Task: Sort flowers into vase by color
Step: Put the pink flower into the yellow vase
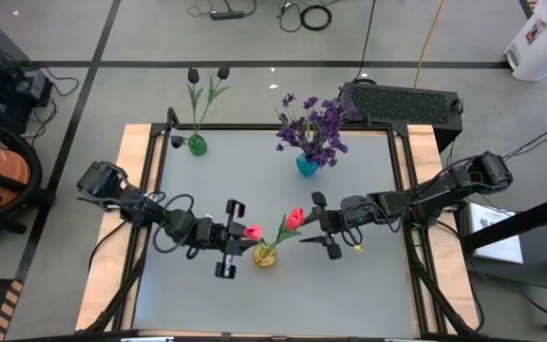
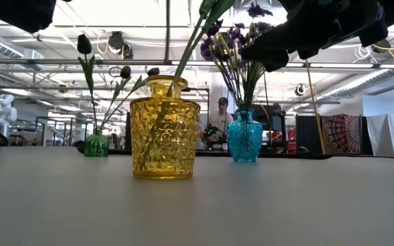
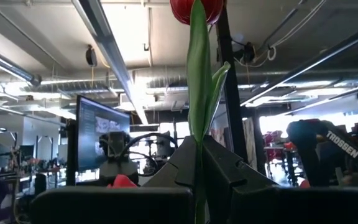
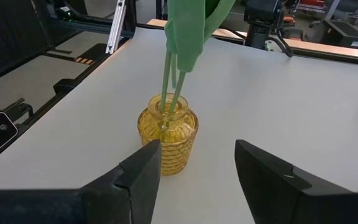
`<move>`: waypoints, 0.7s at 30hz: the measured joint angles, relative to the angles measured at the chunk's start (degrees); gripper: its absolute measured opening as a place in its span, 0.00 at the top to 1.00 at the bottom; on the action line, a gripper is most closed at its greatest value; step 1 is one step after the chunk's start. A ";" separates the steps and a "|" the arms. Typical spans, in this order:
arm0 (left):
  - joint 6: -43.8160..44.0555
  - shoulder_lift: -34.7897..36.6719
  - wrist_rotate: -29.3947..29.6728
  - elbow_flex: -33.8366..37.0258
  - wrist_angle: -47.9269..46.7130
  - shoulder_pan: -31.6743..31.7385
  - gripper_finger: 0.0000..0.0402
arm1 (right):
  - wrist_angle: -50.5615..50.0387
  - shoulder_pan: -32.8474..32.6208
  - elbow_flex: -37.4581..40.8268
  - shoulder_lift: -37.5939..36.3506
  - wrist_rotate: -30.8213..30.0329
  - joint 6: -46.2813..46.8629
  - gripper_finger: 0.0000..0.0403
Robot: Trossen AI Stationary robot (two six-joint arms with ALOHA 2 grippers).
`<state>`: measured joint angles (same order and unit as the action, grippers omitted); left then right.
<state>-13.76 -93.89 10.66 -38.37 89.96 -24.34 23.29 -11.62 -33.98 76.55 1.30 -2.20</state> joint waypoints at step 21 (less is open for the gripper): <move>4.46 -2.67 0.09 -0.39 -0.22 -0.04 0.96 | 0.00 0.00 0.00 0.02 0.00 0.00 0.51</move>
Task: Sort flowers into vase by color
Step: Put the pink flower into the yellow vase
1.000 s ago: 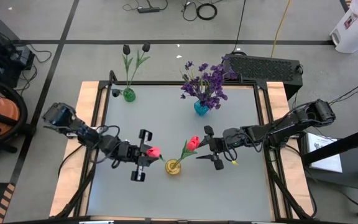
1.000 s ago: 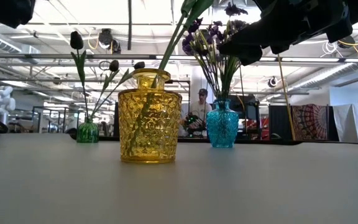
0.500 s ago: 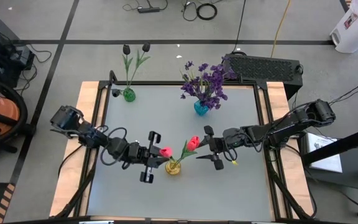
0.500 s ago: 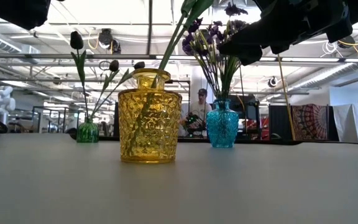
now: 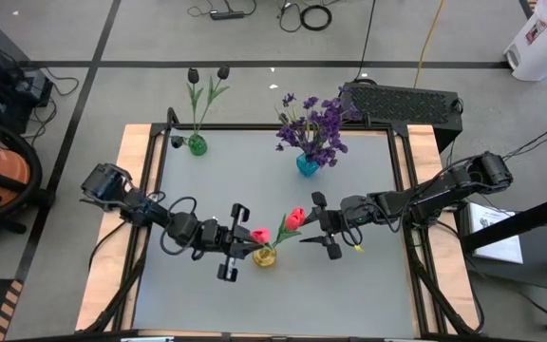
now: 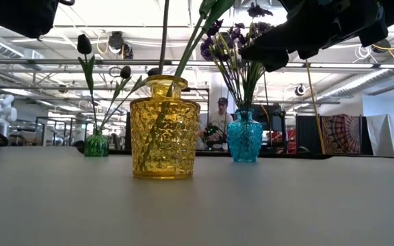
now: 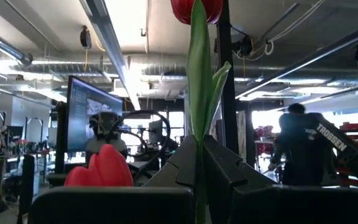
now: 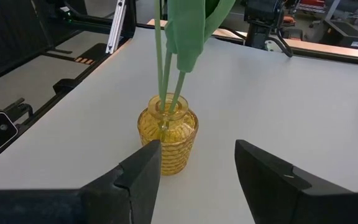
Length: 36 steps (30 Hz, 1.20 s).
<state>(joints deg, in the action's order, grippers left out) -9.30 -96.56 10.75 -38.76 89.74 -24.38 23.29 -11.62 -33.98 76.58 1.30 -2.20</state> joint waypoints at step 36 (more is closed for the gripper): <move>-0.02 -0.46 -0.07 0.00 0.21 2.04 0.96 | -0.01 -0.02 0.00 -0.01 0.01 0.00 0.51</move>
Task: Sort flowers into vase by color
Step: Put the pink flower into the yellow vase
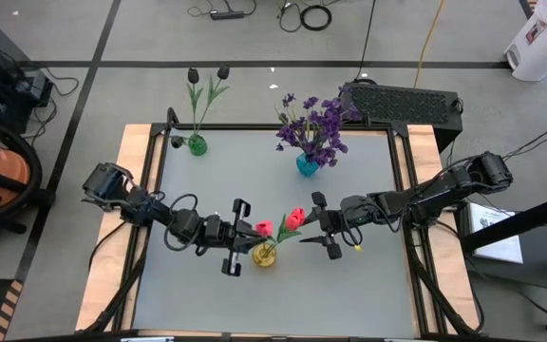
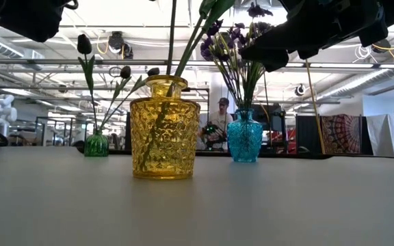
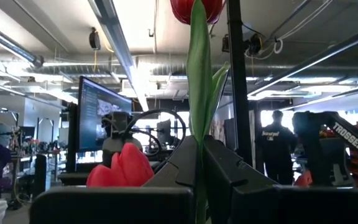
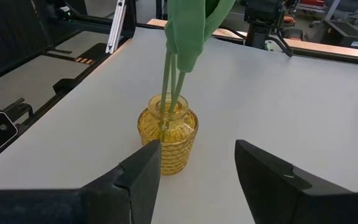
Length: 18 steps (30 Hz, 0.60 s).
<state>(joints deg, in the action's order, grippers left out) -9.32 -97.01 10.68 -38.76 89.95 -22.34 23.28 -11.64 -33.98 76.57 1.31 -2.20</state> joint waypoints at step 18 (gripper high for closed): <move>1.57 -0.02 0.02 0.02 -0.97 0.21 0.96 | 0.00 0.00 0.00 0.00 0.00 0.00 0.51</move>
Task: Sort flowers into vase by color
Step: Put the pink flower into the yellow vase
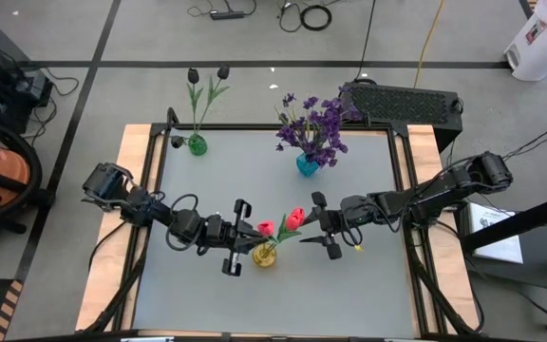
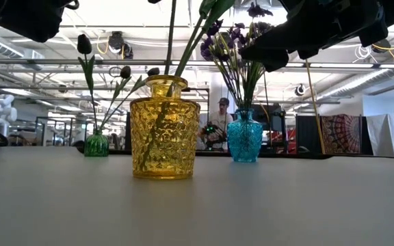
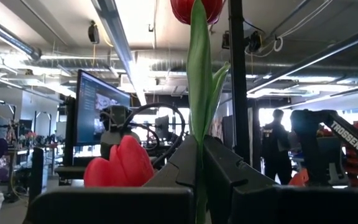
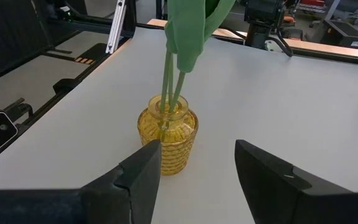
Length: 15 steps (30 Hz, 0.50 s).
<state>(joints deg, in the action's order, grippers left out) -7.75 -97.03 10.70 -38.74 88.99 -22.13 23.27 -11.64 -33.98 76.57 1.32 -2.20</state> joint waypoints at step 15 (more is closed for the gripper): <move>0.04 -0.04 0.00 0.00 -2.12 0.00 0.96 | 0.00 0.00 0.00 -0.01 0.01 0.00 0.51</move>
<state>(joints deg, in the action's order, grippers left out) -7.70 -97.08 10.70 -38.74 86.86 -22.13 23.27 -11.64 -33.98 76.56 1.32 -2.20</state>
